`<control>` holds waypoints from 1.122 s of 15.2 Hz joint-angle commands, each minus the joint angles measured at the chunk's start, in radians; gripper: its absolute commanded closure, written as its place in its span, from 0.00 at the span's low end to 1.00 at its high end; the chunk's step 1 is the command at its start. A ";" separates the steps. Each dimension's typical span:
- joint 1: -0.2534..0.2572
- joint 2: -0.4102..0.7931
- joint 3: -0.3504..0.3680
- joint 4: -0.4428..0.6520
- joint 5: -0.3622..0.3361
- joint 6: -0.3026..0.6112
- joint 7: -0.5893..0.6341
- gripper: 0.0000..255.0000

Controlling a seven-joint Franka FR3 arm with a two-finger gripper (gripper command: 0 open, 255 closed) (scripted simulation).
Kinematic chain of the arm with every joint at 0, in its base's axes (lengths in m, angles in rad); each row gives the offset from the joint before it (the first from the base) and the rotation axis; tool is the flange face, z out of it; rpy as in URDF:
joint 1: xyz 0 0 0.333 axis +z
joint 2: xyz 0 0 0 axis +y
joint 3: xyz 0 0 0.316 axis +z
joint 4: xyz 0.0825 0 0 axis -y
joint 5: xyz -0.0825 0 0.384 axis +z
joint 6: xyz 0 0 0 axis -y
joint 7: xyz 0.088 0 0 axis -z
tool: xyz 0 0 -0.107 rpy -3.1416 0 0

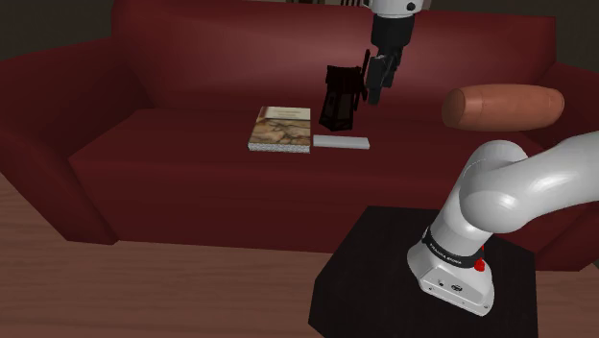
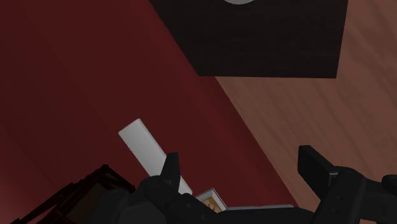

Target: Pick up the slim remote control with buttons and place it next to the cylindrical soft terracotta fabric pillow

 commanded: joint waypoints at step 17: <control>0.002 0.312 -0.327 -0.166 -0.109 0.534 -0.416 0.00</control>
